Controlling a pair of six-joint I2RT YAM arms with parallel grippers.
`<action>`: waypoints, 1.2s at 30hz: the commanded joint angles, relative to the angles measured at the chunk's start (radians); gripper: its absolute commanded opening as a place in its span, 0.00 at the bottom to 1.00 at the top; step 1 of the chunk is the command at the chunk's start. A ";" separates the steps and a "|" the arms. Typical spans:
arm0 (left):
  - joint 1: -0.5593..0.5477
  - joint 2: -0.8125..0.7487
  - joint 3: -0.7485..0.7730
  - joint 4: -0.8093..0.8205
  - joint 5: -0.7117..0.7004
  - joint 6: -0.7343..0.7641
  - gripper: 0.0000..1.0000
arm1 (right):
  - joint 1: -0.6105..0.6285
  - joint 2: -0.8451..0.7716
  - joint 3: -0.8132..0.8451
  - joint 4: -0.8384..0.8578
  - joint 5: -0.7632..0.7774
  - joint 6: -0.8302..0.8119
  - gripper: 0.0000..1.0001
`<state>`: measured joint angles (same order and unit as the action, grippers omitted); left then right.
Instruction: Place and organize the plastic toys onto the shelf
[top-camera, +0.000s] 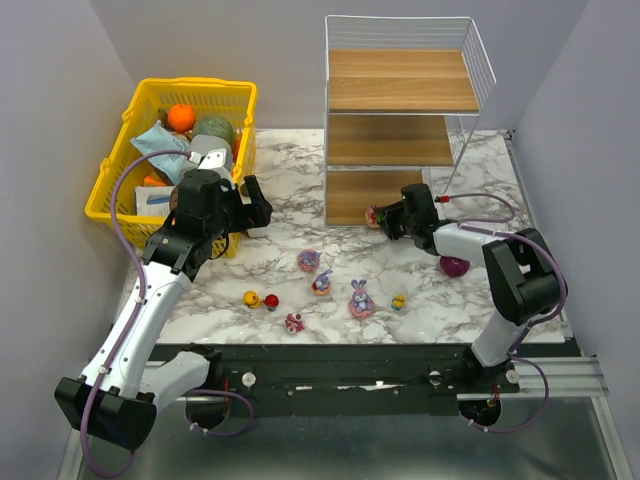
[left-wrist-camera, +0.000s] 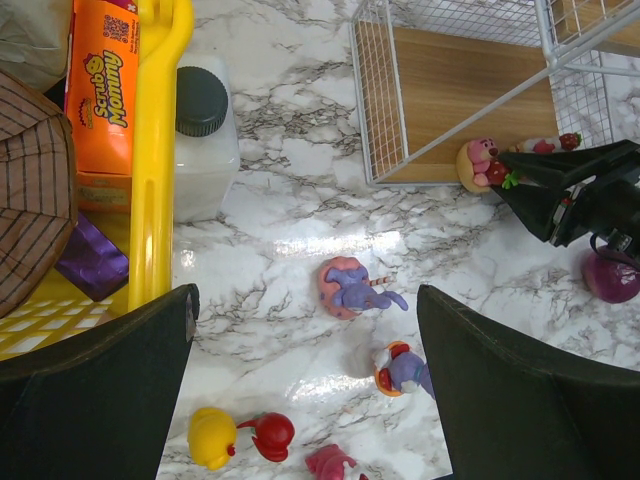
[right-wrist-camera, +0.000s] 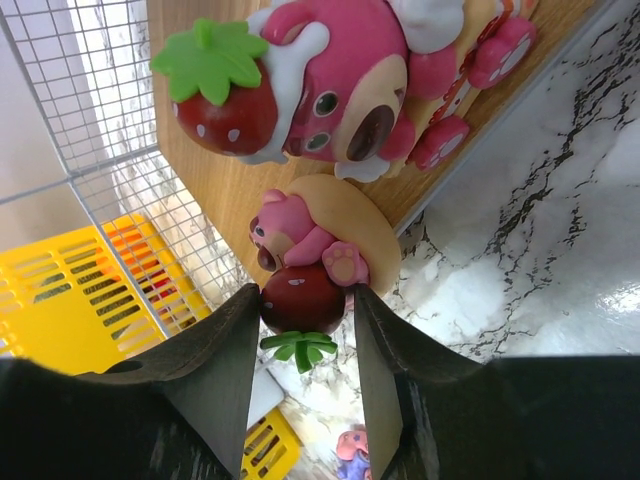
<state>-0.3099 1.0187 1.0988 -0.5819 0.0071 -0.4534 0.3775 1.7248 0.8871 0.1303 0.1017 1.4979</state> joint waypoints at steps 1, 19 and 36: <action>0.000 -0.008 0.007 -0.019 -0.018 0.013 0.99 | -0.008 0.039 0.030 0.000 0.047 0.030 0.50; 0.000 0.000 0.016 -0.026 -0.018 0.018 0.99 | -0.006 0.074 0.062 0.032 0.053 0.073 0.52; 0.000 -0.008 0.009 -0.024 -0.018 0.015 0.99 | -0.006 0.006 -0.003 0.141 0.030 0.093 0.64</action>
<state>-0.3099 1.0187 1.0988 -0.5854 0.0071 -0.4519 0.3779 1.7634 0.9100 0.1738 0.1257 1.6073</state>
